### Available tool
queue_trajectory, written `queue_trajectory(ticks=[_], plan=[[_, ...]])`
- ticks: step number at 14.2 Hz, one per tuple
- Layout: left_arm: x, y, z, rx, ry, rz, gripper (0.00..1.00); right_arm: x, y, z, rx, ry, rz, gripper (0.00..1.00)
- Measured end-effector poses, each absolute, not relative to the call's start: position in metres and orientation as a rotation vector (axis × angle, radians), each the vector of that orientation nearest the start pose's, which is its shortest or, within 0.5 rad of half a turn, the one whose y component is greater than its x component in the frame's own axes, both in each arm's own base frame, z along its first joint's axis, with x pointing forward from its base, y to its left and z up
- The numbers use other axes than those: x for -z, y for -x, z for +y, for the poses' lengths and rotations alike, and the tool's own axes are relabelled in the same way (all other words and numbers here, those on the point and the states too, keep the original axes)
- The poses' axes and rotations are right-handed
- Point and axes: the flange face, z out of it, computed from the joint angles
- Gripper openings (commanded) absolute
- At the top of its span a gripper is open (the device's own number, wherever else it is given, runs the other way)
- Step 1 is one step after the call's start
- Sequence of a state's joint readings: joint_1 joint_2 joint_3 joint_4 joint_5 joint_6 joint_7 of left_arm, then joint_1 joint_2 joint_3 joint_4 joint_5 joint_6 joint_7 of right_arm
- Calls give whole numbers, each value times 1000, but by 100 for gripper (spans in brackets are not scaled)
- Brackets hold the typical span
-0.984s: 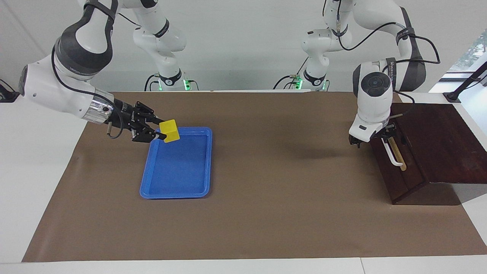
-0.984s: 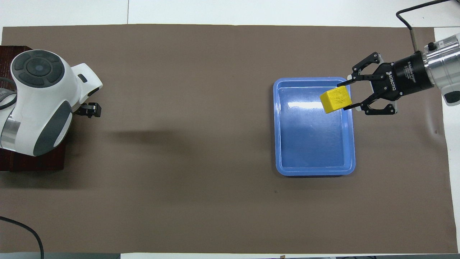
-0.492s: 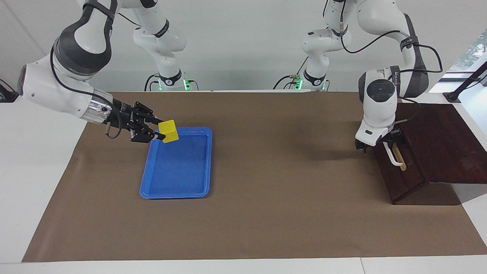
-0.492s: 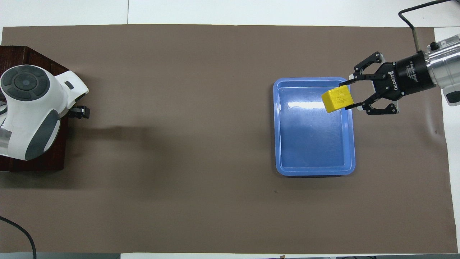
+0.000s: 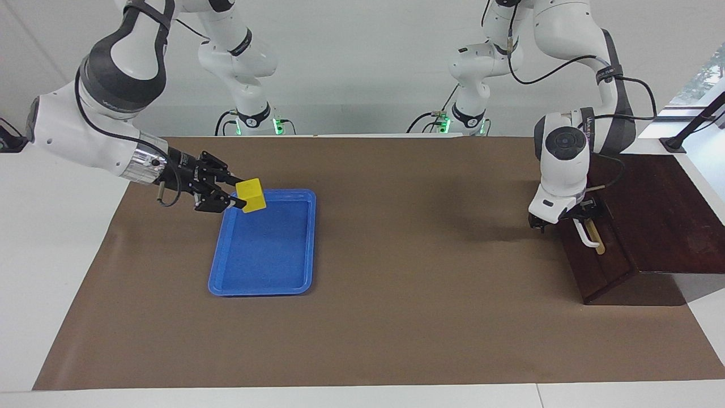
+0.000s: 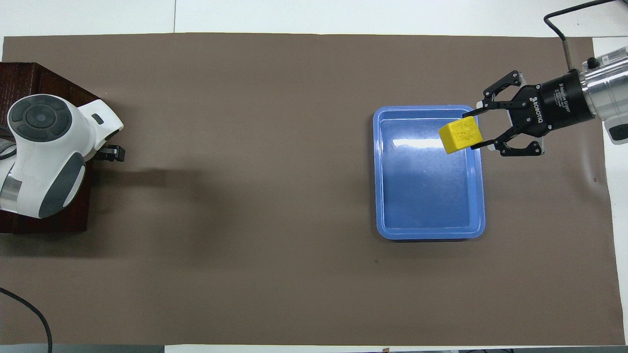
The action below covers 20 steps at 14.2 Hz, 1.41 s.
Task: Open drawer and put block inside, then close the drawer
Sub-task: 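Pull the drawer handle outward with the left gripper to open drawer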
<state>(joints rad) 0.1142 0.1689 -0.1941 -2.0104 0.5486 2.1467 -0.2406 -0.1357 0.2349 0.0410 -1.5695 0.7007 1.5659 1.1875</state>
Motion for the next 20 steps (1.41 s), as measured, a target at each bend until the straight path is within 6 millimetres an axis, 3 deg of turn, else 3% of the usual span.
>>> queue_trajectory(ticks=[3,10,17,19,20], plan=[[-375,-583,-42,70,2711,248,100,-513,-616,8,-753,1980,1612,0],[-374,-571,-126,110,2706,411,100,-513,-616,8,-753,1980,1613,0],[-377,-568,-141,118,2711,435,100,-513,-616,8,-753,1980,1613,0],[-402,-576,-144,102,2739,372,100,-513,-616,8,-753,1980,1613,0],[-425,-583,-148,83,2783,312,100,-513,-616,8,-753,1980,1613,0]])
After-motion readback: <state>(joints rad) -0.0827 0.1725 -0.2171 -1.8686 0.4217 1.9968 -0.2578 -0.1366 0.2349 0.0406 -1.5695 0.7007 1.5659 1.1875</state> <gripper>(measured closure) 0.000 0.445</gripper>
